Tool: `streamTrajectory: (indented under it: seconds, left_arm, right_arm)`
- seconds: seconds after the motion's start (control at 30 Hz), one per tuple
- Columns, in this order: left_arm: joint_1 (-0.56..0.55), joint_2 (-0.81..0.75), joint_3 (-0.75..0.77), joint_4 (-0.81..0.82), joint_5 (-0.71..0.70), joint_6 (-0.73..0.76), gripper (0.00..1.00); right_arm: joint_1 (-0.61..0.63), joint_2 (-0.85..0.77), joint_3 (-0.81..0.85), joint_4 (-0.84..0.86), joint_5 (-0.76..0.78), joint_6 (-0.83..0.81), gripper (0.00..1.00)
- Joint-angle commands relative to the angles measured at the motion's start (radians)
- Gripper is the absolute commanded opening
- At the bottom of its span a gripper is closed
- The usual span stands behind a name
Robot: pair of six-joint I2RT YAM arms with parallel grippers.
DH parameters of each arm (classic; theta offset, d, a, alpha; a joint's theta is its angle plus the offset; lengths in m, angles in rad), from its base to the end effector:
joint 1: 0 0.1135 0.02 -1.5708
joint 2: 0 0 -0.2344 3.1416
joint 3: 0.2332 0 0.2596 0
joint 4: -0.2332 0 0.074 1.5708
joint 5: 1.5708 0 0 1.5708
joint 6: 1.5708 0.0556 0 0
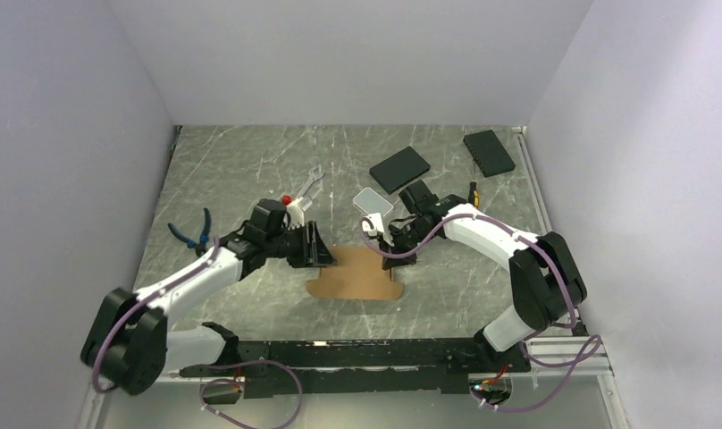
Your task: Fold the paper box
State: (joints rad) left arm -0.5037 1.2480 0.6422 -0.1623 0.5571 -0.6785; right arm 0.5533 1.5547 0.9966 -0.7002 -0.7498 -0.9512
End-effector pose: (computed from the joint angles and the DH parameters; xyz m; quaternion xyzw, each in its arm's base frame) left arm 0.2263 -0.1583 0.1571 0.0298 0.8911 -0.4195 0.1708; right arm 0.2332 0.1886 0.1559 -0.6697 0.6322 0.3260 0.2134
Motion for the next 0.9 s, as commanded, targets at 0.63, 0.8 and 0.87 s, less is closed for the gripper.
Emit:
streamTrajectory:
  seconds: [0.63, 0.8, 0.87]
  left_arm:
    - [-0.001, 0.027, -0.11, 0.154, -0.05, -0.06, 0.44]
    - [-0.001, -0.066, -0.11, 0.105, -0.092, -0.067, 0.44]
    - [-0.001, -0.151, -0.114, 0.067, -0.138, -0.071, 0.46]
  right_arm:
    - [-0.022, 0.062, 0.02, 0.031, 0.059, 0.051, 0.1]
    - [-0.032, 0.046, 0.058, -0.013, 0.012, 0.064, 0.11]
    - [-0.06, 0.01, 0.086, -0.044, -0.061, 0.077, 0.13]
